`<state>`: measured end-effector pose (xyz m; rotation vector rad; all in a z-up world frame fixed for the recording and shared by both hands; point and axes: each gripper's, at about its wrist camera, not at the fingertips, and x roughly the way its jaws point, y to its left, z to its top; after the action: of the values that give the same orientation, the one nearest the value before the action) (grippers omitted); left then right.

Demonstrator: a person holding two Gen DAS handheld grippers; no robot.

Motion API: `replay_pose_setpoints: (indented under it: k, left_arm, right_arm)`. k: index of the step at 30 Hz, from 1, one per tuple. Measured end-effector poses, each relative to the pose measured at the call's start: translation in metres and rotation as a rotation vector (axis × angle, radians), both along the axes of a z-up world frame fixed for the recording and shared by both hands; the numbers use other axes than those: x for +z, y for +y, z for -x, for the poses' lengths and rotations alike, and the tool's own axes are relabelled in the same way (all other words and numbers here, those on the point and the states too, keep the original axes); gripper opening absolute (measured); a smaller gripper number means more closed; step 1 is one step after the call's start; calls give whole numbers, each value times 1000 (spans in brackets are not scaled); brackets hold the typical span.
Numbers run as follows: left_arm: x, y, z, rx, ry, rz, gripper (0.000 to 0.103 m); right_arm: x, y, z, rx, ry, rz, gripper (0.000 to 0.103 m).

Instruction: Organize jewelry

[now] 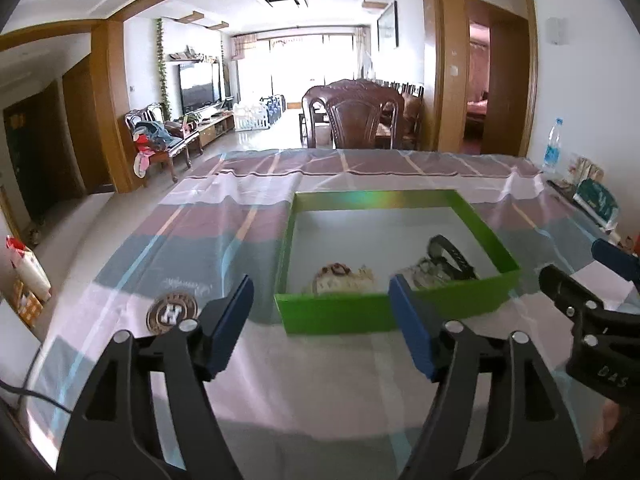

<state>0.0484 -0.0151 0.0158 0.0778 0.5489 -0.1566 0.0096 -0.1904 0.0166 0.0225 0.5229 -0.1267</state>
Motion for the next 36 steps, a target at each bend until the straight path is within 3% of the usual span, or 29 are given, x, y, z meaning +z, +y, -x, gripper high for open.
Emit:
replay_pose_setpoints:
  k: [8,16,36]
  left_arm:
    - [3,2,32,5,-35,-19,82]
    - [3,5,35,-16,-12,3,86]
    - [6,5,41,-22,-23,-2,97]
  right_arm:
    - [-5,13,20,20,-6,42,93]
    - [-2,16,25,25,-21,31,99]
    - [-1,10,34,-29,-29,23,100]
